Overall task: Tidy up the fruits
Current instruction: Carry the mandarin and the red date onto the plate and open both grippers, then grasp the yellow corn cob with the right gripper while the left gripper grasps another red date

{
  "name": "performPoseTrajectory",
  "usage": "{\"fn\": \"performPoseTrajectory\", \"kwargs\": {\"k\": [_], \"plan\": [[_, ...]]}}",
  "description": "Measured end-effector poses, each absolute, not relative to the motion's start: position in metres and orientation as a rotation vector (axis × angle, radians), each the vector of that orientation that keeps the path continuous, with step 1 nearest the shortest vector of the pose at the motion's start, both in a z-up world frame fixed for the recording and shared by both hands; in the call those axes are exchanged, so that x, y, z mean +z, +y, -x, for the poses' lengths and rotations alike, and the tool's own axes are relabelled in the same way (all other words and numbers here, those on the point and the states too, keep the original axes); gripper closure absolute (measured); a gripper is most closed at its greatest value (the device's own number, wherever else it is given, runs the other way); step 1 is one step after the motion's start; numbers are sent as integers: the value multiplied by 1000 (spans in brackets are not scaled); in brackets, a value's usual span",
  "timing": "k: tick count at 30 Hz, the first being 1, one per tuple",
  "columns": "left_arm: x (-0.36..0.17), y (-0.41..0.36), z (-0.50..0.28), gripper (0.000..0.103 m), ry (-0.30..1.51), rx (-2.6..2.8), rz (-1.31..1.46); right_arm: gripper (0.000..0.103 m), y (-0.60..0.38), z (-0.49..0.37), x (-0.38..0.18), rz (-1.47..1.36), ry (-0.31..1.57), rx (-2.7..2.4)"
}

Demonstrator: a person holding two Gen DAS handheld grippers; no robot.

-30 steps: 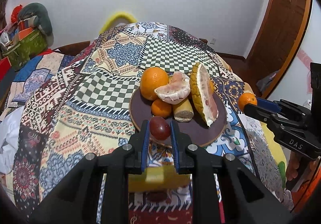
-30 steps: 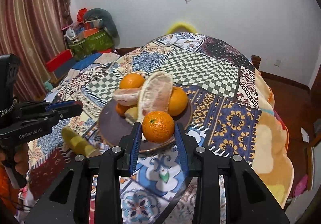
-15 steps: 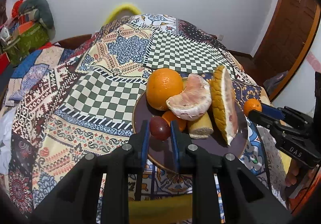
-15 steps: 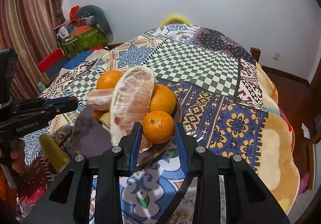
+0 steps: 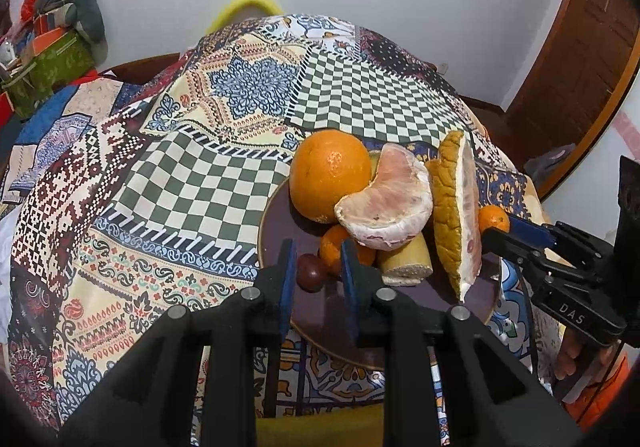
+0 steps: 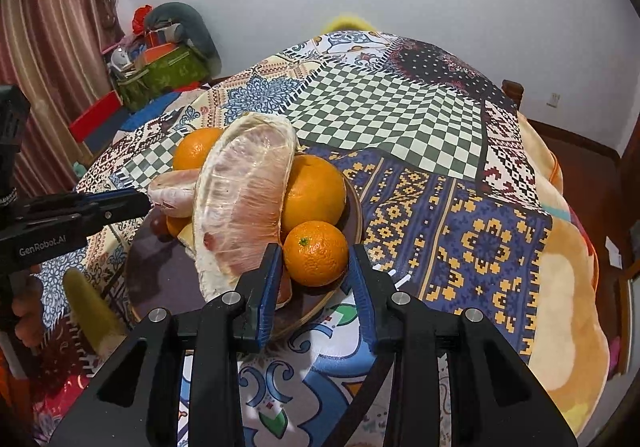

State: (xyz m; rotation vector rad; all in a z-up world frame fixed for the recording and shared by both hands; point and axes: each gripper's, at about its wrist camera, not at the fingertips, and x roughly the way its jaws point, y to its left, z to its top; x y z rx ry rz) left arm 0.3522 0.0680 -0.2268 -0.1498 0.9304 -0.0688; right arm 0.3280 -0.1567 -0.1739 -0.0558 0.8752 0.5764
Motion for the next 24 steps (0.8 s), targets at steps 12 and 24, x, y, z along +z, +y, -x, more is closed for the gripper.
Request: {"fn": "performPoseTrajectory", "kwargs": {"k": [12, 24], "plan": [[-203, 77, -320, 69, 883, -45, 134, 57, -154, -306, -151, 73, 837, 606], [-198, 131, -262, 54, 898, 96, 136, 52, -129, -267, -151, 131, 859, 679]]}}
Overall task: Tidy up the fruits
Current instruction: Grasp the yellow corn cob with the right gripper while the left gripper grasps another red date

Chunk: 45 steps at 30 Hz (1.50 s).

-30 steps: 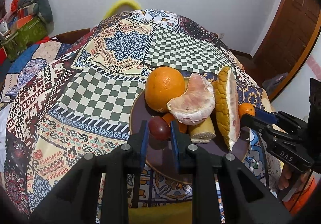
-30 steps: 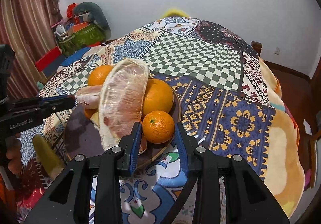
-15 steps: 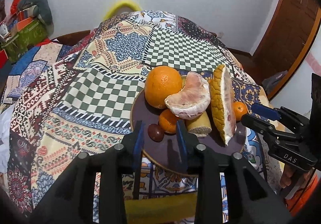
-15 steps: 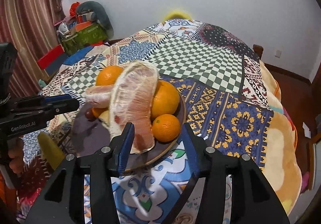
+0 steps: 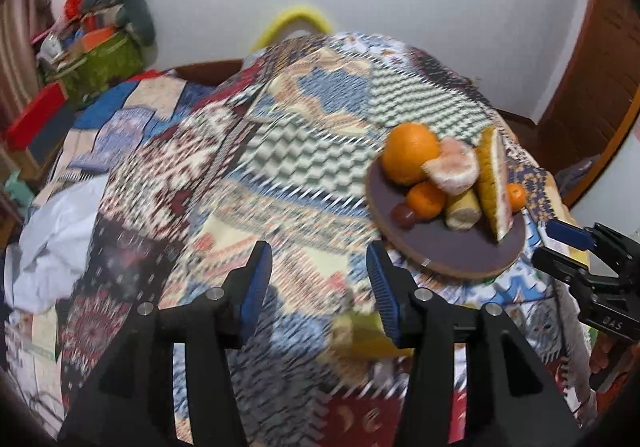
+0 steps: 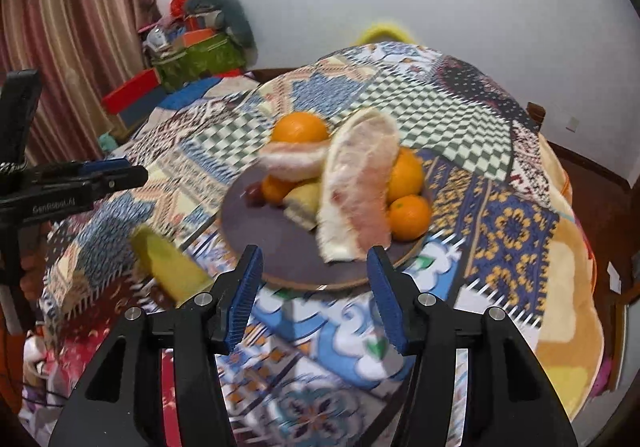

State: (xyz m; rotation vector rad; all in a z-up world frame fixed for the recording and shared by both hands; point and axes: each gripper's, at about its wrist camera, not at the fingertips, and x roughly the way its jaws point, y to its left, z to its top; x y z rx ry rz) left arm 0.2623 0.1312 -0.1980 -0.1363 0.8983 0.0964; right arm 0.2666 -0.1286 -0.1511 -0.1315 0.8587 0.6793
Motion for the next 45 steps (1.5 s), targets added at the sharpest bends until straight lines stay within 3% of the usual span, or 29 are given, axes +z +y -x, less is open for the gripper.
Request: {"fn": "performPoseTrajectory", "kwargs": {"k": [20, 28, 45], "plan": [[-243, 134, -248, 55, 1023, 117, 126, 52, -90, -249, -187, 226, 965, 722], [-243, 119, -255, 61, 1046, 60, 151, 52, -113, -238, -183, 210, 950, 723], [-236, 54, -256, 61, 1049, -88, 136, 52, -182, -207, -166, 144, 941, 652]]}}
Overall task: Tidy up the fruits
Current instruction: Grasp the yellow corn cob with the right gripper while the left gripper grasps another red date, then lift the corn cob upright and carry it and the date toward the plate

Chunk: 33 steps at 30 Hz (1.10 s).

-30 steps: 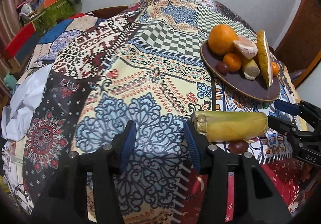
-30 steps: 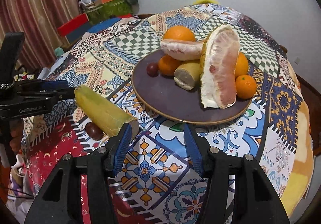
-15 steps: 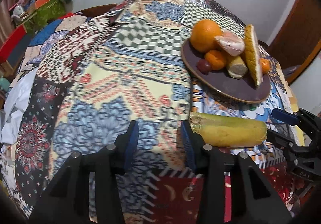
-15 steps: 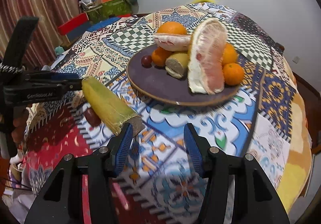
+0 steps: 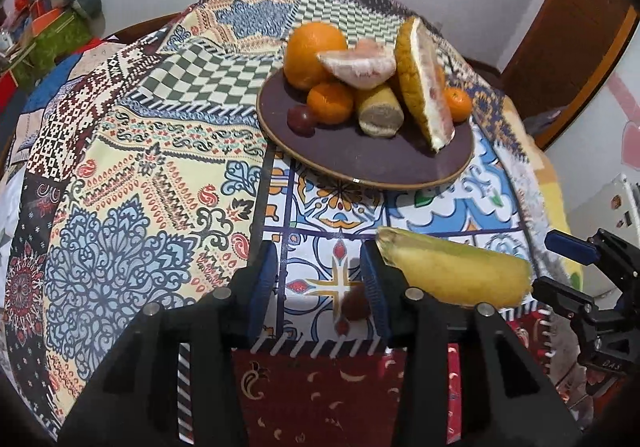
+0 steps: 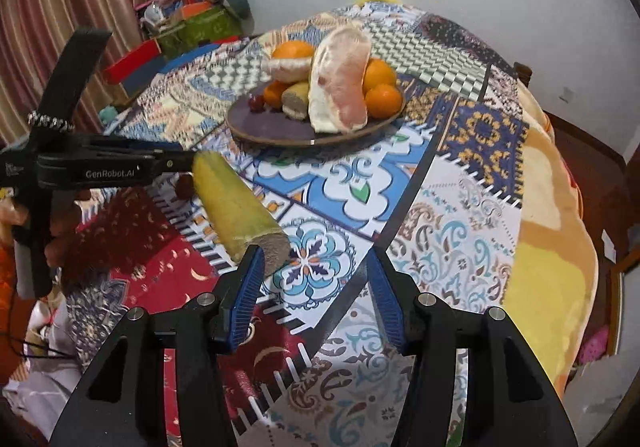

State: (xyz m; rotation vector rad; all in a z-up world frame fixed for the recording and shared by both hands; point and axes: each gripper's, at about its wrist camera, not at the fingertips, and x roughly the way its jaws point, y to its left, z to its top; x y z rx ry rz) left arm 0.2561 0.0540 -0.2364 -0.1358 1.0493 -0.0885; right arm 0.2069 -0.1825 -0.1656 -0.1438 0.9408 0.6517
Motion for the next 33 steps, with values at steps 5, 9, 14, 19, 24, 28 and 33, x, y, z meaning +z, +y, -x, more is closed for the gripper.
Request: {"fn": "performPoseTrajectory", "kwargs": {"k": [5, 9, 14, 19, 24, 28, 33], "plan": [[-213, 68, -244, 61, 991, -66, 148, 52, -171, -205, -150, 167, 889, 684], [-208, 78, -236, 61, 978, -60, 169, 52, -154, -210, -151, 183, 892, 732], [-217, 79, -227, 61, 997, -57, 163, 52, -126, -226, -170, 189, 959, 770], [-228, 78, -220, 61, 1019, -61, 156, 52, -102, -234, -180, 236, 985, 797], [-236, 76, -220, 61, 1038, -76, 167, 52, -89, -241, -190, 258, 1021, 823], [-240, 72, -222, 61, 1045, -90, 156, 52, -85, -242, -193, 280, 1034, 847], [-244, 68, -228, 61, 1055, -97, 152, 60, -81, -239, -196, 343, 1013, 866]]}}
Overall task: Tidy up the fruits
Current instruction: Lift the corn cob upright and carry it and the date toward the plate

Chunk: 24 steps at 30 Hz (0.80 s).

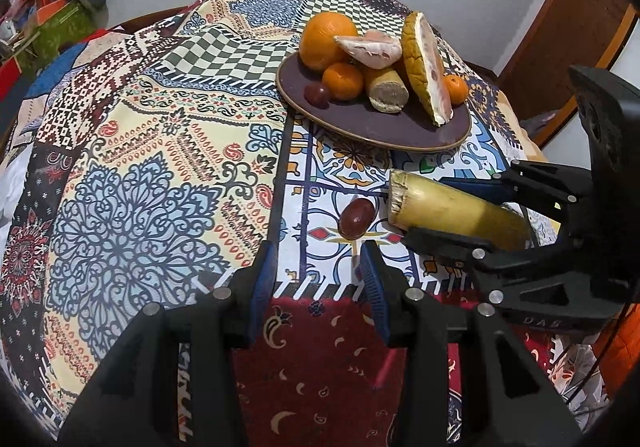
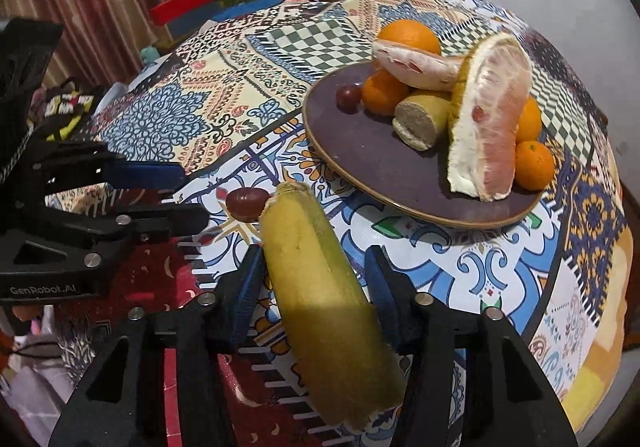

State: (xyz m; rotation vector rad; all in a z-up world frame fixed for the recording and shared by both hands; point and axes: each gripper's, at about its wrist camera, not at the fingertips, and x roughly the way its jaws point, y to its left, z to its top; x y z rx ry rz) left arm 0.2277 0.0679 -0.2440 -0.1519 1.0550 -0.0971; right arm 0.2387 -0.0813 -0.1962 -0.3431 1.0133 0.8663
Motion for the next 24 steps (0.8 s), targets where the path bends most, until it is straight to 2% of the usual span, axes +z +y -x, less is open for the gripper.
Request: {"fn": "performPoseTrajectory", "kwargs": {"k": [3, 20, 24], "plan": [[-244, 64, -230, 61, 1057, -100, 140, 69, -85, -238, -194, 333, 996, 854], [-252, 41, -255, 61, 1068, -114, 83, 70, -161, -247, -148, 80, 868, 713], [-254, 40, -258, 72, 1065, -77, 56, 70, -169, -247, -139, 86, 829, 675]]}}
